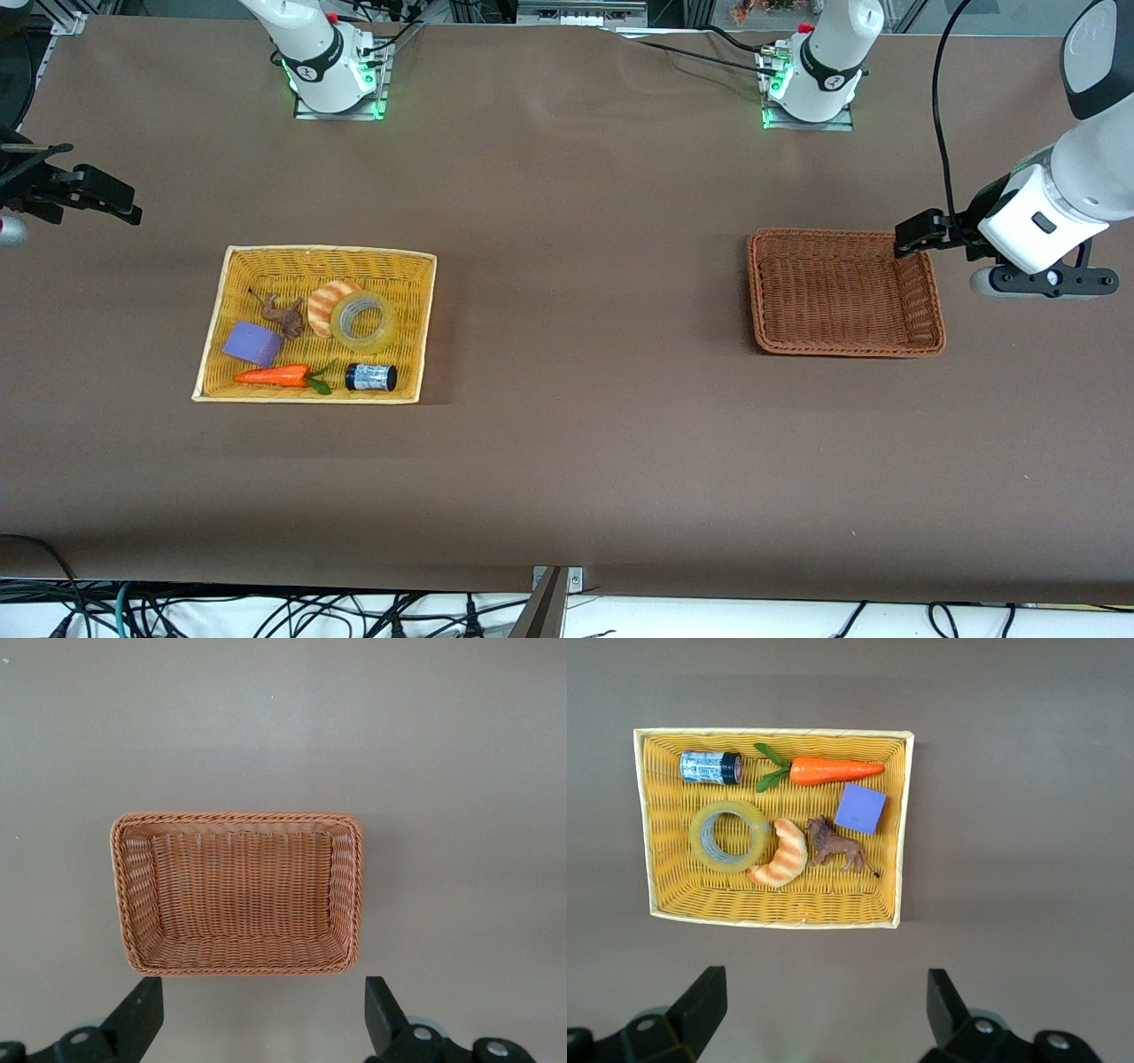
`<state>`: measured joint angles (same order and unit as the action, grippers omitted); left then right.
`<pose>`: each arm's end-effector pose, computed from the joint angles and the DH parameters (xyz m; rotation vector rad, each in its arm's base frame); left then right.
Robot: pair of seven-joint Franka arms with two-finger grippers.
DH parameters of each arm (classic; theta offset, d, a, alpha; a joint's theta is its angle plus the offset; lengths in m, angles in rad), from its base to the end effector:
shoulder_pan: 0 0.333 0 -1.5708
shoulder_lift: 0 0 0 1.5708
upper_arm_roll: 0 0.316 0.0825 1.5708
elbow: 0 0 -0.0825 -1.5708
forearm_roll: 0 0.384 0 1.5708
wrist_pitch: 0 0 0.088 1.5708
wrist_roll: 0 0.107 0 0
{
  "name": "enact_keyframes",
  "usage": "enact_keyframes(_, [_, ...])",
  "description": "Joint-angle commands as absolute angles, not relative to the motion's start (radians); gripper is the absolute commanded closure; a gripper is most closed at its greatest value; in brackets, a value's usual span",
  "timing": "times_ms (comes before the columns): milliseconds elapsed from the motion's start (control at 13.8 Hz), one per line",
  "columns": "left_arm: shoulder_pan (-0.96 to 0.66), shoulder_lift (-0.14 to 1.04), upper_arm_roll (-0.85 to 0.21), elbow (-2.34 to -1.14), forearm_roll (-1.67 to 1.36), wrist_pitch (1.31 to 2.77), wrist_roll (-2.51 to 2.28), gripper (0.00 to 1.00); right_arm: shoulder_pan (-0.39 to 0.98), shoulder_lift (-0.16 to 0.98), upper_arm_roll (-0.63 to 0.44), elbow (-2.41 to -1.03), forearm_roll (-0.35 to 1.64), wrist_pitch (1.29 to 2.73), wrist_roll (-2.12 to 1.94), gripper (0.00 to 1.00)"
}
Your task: Transfer tape with both arms
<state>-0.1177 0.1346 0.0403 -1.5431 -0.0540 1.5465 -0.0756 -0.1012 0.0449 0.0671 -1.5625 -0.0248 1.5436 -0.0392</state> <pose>0.5857 -0.0528 0.5587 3.0962 0.0007 -0.2084 0.5639 -0.0228 0.6011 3.1205 0.0082 -0.1006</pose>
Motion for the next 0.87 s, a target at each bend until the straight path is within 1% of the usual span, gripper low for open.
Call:
enact_keyframes(0, [-0.117, 0.146, 0.035, -1.513, -0.041, 1.525, -0.078, 0.00, -0.104, 0.055, 0.075, -1.536, -0.029, 1.536, -0.031, 0.00])
enact_keyframes(435, [-0.117, 0.146, 0.035, -1.513, -0.041, 1.525, -0.080, 0.00, -0.100, 0.124, 0.080, -1.542, -0.017, 1.542, -0.038, 0.00])
enact_keyframes(580, [-0.117, 0.146, 0.035, -1.513, -0.041, 1.525, -0.080, 0.00, -0.084, 0.190, 0.083, -1.557, -0.008, 1.554, -0.023, 0.00])
enact_keyframes(798, [-0.117, 0.146, 0.035, -1.513, -0.041, 1.525, -0.080, 0.00, -0.023, 0.225, 0.083, -1.620, 0.020, 1.675, 0.018, 0.00])
